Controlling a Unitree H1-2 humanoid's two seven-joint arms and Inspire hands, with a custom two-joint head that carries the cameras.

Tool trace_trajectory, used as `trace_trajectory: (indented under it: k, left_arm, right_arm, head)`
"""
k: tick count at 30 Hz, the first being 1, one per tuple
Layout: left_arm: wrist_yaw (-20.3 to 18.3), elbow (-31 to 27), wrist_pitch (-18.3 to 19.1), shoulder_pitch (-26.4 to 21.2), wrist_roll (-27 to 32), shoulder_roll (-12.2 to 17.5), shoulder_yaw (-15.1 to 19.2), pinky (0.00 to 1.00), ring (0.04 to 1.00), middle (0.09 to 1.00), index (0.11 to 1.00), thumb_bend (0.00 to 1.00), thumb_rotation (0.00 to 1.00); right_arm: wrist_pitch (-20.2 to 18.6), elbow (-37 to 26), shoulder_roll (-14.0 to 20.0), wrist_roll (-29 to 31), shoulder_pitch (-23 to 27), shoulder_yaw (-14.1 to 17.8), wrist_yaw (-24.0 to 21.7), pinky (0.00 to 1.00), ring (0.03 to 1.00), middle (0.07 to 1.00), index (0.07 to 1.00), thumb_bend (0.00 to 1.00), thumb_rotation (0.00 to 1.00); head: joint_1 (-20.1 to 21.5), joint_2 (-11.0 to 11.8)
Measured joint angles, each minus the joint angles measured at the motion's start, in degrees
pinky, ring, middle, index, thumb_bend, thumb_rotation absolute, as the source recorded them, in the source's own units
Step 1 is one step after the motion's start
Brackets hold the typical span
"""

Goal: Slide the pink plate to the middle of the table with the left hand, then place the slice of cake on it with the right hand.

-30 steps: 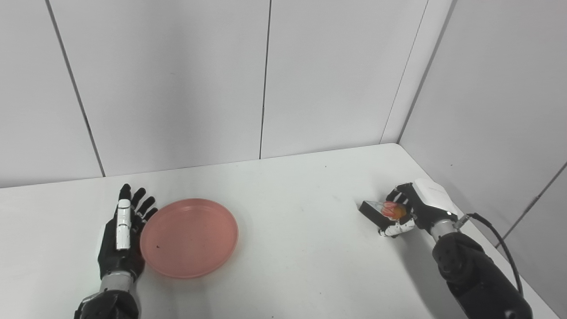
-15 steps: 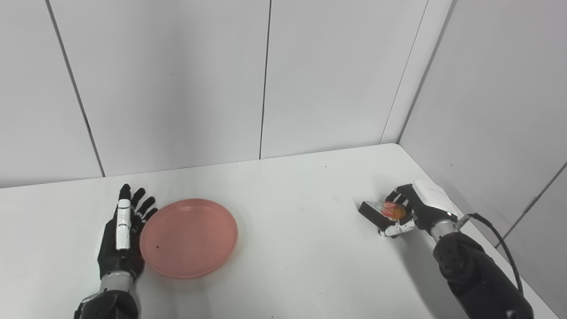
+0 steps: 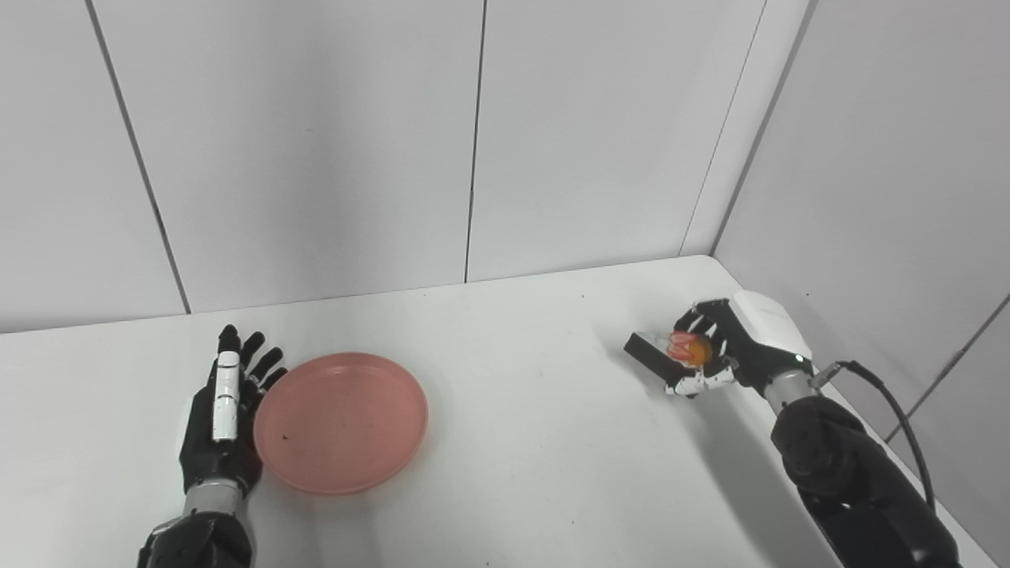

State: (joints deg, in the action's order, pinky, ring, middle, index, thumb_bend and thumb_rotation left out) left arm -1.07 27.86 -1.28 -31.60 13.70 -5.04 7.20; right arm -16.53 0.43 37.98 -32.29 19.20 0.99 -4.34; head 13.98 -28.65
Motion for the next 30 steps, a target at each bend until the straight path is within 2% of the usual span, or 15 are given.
trace_trajectory:
  k: [5, 11, 13, 15, 17, 18, 21, 25, 30]
  left_arm:
    - [0.40, 0.02, -0.05, -0.03, -1.00, -0.32, -0.25, 0.83, 0.864, 0.930, 1.000, 0.59, 0.85]
    - [0.64, 0.91, -1.18, -0.21, -1.33, -1.24, -0.47, 0.82, 0.871, 0.932, 1.000, 0.59, 0.86]
    - [0.66, 1.65, -2.03, -0.43, -1.73, -1.82, -0.62, 0.83, 0.871, 0.931, 1.000, 0.59, 0.86]
    - [0.70, 2.72, -2.93, -0.84, -2.28, -2.25, -0.78, 0.82, 0.868, 0.927, 1.000, 0.59, 0.87]
    - [0.95, 3.63, -3.58, -1.28, -2.54, -2.42, -0.93, 0.82, 0.865, 0.924, 1.000, 0.58, 0.87]
    - [1.18, 3.83, -3.77, -1.41, -2.71, -2.55, -0.93, 0.82, 0.863, 0.923, 1.000, 0.58, 0.87]
    - [2.14, 4.77, -4.66, -1.85, -3.52, -3.29, -0.93, 0.82, 0.862, 0.925, 1.000, 0.57, 0.87]
    - [2.29, 5.82, -5.82, -2.11, -4.01, -3.96, -1.19, 0.81, 0.858, 0.921, 1.000, 0.55, 0.87]
    - [2.55, 7.41, -7.28, -2.70, -4.95, -4.24, -1.61, 0.82, 0.858, 0.920, 1.000, 0.53, 0.88]
  right_arm:
    - [1.47, -1.11, 0.10, 0.77, 1.54, 0.40, -0.03, 0.31, 0.386, 0.496, 0.534, 0.51, 0.00]
    - [0.93, -6.35, -0.74, 2.03, 3.53, 0.66, -2.06, 0.27, 0.370, 0.497, 0.542, 0.51, 0.00]
    - [0.73, -7.59, -1.38, 2.06, 4.55, 0.46, -2.82, 0.27, 0.370, 0.495, 0.540, 0.51, 0.00]
    - [0.73, -7.84, -1.94, 1.82, 5.71, -0.11, -3.29, 0.28, 0.368, 0.491, 0.541, 0.51, 0.00]
    - [0.51, -8.41, -2.24, 0.96, 6.40, -1.05, -3.78, 0.29, 0.365, 0.488, 0.543, 0.51, 0.00]
    - [0.11, -9.09, -2.52, 0.41, 6.71, -1.65, -4.37, 0.29, 0.365, 0.488, 0.543, 0.51, 0.00]
    - [-0.39, -9.82, -4.01, -1.46, 7.71, -3.19, -5.19, 0.31, 0.378, 0.490, 0.538, 0.51, 0.00]
    - [-0.35, -9.80, -6.36, -0.82, 9.19, -4.00, -5.97, 0.30, 0.376, 0.494, 0.545, 0.51, 0.00]
    - [3.43, -7.54, -8.43, 2.94, 11.84, -4.20, -6.25, 0.31, 0.386, 0.497, 0.537, 0.51, 0.00]
  head:
    - [-1.75, -0.35]
    - [-3.78, -0.35]
    - [-6.23, -0.26]
    - [-6.50, -0.26]
    - [-9.04, -0.26]
    - [-9.05, -0.26]
    - [-10.63, -0.18]
    - [-12.83, -0.18]
    - [-15.12, 0.00]
